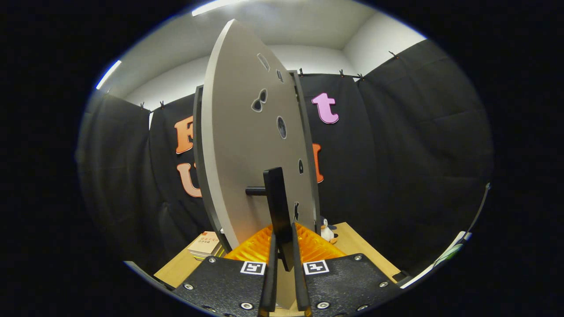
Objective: Open the shoe cabinet door, grab the shoes and put them into the shoe cabinet, then close the shoe cabinet door.
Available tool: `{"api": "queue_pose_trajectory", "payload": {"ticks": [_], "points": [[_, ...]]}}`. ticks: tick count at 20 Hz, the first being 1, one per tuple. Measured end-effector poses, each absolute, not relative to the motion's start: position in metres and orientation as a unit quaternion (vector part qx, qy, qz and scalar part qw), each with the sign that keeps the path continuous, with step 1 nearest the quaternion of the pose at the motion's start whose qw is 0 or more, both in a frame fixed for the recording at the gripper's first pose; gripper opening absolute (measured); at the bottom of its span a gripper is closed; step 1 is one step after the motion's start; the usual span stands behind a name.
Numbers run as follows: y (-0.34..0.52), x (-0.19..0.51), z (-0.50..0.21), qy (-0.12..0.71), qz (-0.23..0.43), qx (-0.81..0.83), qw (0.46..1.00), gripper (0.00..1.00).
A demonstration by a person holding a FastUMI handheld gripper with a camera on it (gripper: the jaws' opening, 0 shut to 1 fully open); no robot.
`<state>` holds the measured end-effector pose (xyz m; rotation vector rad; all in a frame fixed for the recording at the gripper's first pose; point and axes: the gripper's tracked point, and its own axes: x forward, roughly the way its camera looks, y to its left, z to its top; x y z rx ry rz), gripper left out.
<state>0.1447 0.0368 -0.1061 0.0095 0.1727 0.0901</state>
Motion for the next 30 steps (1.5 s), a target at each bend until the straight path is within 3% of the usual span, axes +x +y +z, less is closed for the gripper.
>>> {"api": "queue_pose_trajectory", "payload": {"ticks": [6,9,14,20,24,27,30], "points": [[-0.023,0.152,-0.102,0.087,0.042,0.006,0.995,0.16],[-0.051,0.157,-0.098,0.089,0.038,0.006,0.995,0.07],[-0.059,0.153,-0.093,0.095,0.076,0.007,0.993,0.08],[-0.075,0.136,-0.082,0.078,0.059,-0.025,0.995,0.08],[-0.073,0.127,-0.079,0.080,0.061,-0.016,0.995,0.18],[-0.066,0.115,-0.074,0.073,0.070,-0.015,0.995,0.46],[-0.057,0.109,-0.071,0.067,0.070,-0.028,0.995,0.63]]}}
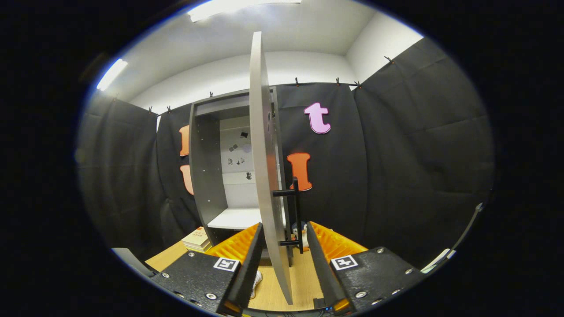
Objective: Open the shoe cabinet door, grab the shoes and put them into the shoe cabinet, then close the shoe cabinet door.
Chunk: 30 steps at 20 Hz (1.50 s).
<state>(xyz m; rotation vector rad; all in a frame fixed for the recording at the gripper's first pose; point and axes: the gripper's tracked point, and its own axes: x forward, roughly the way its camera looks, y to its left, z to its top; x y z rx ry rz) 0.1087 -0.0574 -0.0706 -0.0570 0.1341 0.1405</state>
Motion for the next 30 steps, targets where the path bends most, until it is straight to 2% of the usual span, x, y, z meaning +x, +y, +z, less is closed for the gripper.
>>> {"api": "queue_pose_trajectory", "payload": {"ticks": [5,7,14,22,30], "points": [[-0.028,0.098,-0.067,0.065,0.079,-0.021,0.995,0.84],[-0.012,0.096,-0.065,0.061,0.083,-0.020,0.994,0.88],[0.051,0.099,-0.083,0.072,0.096,-0.035,0.992,0.92],[0.117,0.122,-0.139,0.104,0.085,-0.040,0.990,0.93],[0.149,0.136,-0.225,0.190,0.090,-0.041,0.977,0.93]]}}
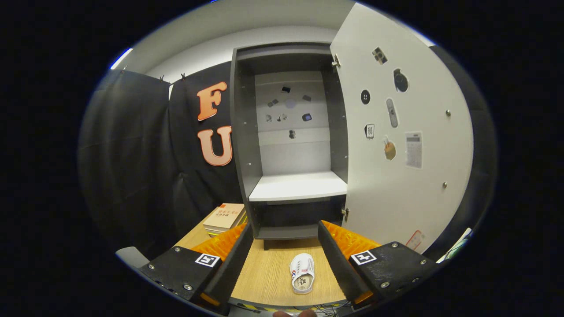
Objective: Open the shoe cabinet door, grab the shoes and put them into the shoe cabinet, then close the shoe cabinet door.
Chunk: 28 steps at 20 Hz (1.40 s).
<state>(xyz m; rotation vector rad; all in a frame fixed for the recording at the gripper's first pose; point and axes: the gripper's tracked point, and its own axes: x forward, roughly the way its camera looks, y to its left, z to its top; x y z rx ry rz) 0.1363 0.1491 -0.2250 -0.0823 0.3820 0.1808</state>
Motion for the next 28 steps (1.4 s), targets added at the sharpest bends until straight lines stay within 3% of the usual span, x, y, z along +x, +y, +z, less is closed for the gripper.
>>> {"api": "queue_pose_trajectory", "payload": {"ticks": [14,28], "points": [[0.133,0.170,-0.458,0.392,0.108,-0.020,0.913,0.92],[0.118,0.155,-0.591,0.523,0.127,-0.042,0.842,0.76]]}}
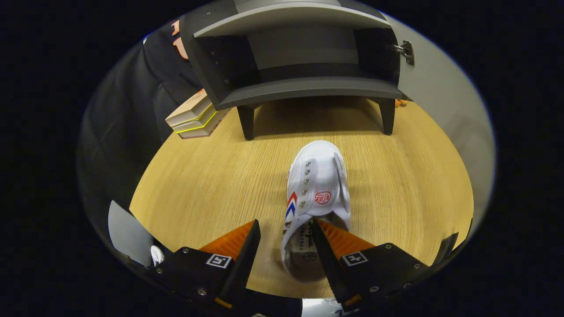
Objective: Open the shoe cabinet door, grab the shoes and put them into the shoe cabinet, then close the shoe cabinet door.
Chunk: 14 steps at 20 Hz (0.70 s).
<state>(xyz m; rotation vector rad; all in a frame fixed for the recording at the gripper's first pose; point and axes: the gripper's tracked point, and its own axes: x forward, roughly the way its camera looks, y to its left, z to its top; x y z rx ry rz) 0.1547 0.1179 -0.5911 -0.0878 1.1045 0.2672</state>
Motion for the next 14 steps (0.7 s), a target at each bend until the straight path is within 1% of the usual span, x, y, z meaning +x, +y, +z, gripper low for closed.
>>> {"api": "queue_pose_trajectory", "payload": {"ticks": [2,4,5,6,7,8,9,11,12,13,14], "points": [[0.121,0.156,-0.600,0.533,0.129,-0.032,0.836,0.72],[0.123,0.162,-0.605,0.535,0.127,-0.024,0.835,0.64],[0.122,0.164,-0.606,0.534,0.123,-0.022,0.836,0.54],[0.121,0.165,-0.607,0.535,0.120,-0.019,0.836,0.50],[0.120,0.166,-0.607,0.536,0.117,-0.014,0.836,0.43],[0.118,0.168,-0.607,0.534,0.113,-0.011,0.838,0.38],[0.116,0.171,-0.606,0.532,0.111,-0.005,0.840,0.27],[0.120,0.172,-0.604,0.527,0.112,0.000,0.842,0.14],[0.120,0.173,-0.602,0.524,0.112,0.004,0.845,0.11],[0.121,0.175,-0.600,0.520,0.109,0.010,0.847,0.06],[0.120,0.177,-0.597,0.517,0.107,0.017,0.849,0.03]]}}
